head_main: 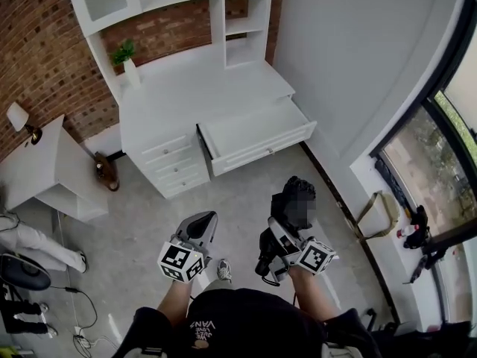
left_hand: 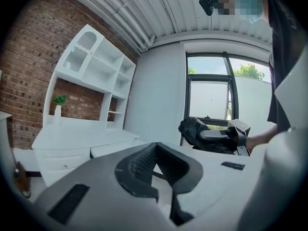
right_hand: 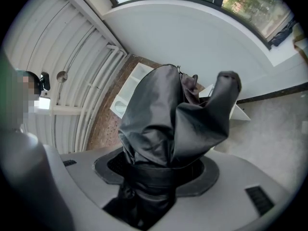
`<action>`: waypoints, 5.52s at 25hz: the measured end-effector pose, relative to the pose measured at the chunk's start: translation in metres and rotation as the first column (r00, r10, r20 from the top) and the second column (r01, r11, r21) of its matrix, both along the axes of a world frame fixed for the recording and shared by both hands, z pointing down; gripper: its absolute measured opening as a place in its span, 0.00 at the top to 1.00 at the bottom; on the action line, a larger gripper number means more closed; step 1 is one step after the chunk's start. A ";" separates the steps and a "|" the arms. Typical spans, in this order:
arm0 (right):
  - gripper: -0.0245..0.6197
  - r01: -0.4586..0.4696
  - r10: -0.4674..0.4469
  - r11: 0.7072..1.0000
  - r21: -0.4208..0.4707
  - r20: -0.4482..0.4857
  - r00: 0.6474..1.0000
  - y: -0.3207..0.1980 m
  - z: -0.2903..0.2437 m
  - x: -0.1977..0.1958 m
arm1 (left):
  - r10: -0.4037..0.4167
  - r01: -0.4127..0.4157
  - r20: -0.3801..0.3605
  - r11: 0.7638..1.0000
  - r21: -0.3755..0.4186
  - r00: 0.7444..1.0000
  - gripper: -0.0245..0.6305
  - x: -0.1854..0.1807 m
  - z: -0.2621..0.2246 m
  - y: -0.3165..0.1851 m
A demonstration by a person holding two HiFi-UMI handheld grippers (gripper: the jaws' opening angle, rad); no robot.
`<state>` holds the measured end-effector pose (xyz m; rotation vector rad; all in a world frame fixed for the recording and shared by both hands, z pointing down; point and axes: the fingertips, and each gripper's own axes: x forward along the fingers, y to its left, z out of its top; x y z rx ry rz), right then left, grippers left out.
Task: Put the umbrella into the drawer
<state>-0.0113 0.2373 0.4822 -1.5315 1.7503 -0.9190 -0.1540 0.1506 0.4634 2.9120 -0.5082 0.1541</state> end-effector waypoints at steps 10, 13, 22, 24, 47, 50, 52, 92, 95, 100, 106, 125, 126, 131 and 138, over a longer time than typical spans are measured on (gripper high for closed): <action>0.56 -0.082 0.082 0.997 0.004 0.043 0.996 -0.106 0.004 0.019 | 0.113 -0.113 0.017 0.994 0.006 0.993 0.95 0.035 0.004 -0.112; 0.56 -0.092 0.093 0.995 -0.028 0.046 0.995 -0.124 0.011 0.029 | 0.106 -0.106 0.017 0.994 -0.009 0.994 0.95 0.045 0.008 -0.132; 0.56 -0.025 0.027 0.999 -0.045 0.054 0.998 -0.192 0.025 0.089 | 0.020 -0.019 0.038 0.999 -0.036 0.999 0.95 0.089 0.026 -0.187; 0.56 0.008 -0.006 0.999 -0.054 0.036 0.999 -0.207 0.027 0.106 | -0.015 0.017 0.040 0.999 -0.043 0.999 0.95 0.102 0.028 -0.199; 0.56 0.345 -0.360 0.924 -0.165 -0.072 0.930 -0.348 0.063 0.242 | -0.326 0.331 0.073 0.942 -0.061 0.942 0.95 0.198 0.047 -0.271; 0.56 0.369 -0.395 0.905 -0.210 -0.095 0.914 -0.366 0.074 0.241 | -0.341 0.345 0.068 0.936 -0.074 0.938 0.95 0.194 0.050 -0.285; 0.56 0.385 -0.420 0.891 -0.243 -0.111 0.901 -0.376 0.082 0.238 | -0.346 0.351 0.067 0.933 -0.081 0.936 0.95 0.191 0.054 -0.296; 0.57 0.442 -0.891 0.150 -0.884 -0.315 -0.327 -0.491 0.284 0.190 | -0.366 0.396 0.173 0.900 -0.185 0.914 0.95 0.165 0.114 -0.409; 0.57 0.427 -0.866 0.143 -0.893 -0.322 -0.383 -0.495 0.303 0.187 | -0.366 0.401 0.193 0.896 -0.192 0.910 0.95 0.159 0.119 -0.412; 0.57 0.355 -0.823 0.104 -0.929 -0.281 -0.493 -0.491 0.319 0.190 | -0.362 0.399 0.199 0.895 -0.199 0.911 0.95 0.154 0.117 -0.421; 0.57 0.326 -0.758 0.082 -0.942 -0.271 -0.593 -0.490 0.333 0.195 | -0.331 0.372 0.210 0.905 -0.205 0.920 0.95 0.160 0.122 -0.434; 0.52 0.261 -0.770 0.075 -0.962 -0.222 -0.598 -0.488 0.355 0.206 | -0.264 0.313 0.222 0.923 -0.224 0.939 0.95 0.173 0.133 -0.435; 0.52 0.262 -0.774 0.085 -0.961 -0.229 -0.591 -0.489 0.355 0.206 | -0.264 0.312 0.221 0.924 -0.221 0.939 0.95 0.172 0.132 -0.435; 0.51 0.253 -0.800 0.118 -0.960 -0.243 -0.549 -0.489 0.352 0.209 | -0.251 0.298 0.217 0.927 -0.226 0.943 0.95 0.175 0.134 -0.430; 0.49 0.264 -0.839 0.179 -0.948 -0.287 -0.463 -0.487 0.337 0.214 | -0.237 0.280 0.202 0.933 -0.225 0.950 0.95 0.182 0.132 -0.420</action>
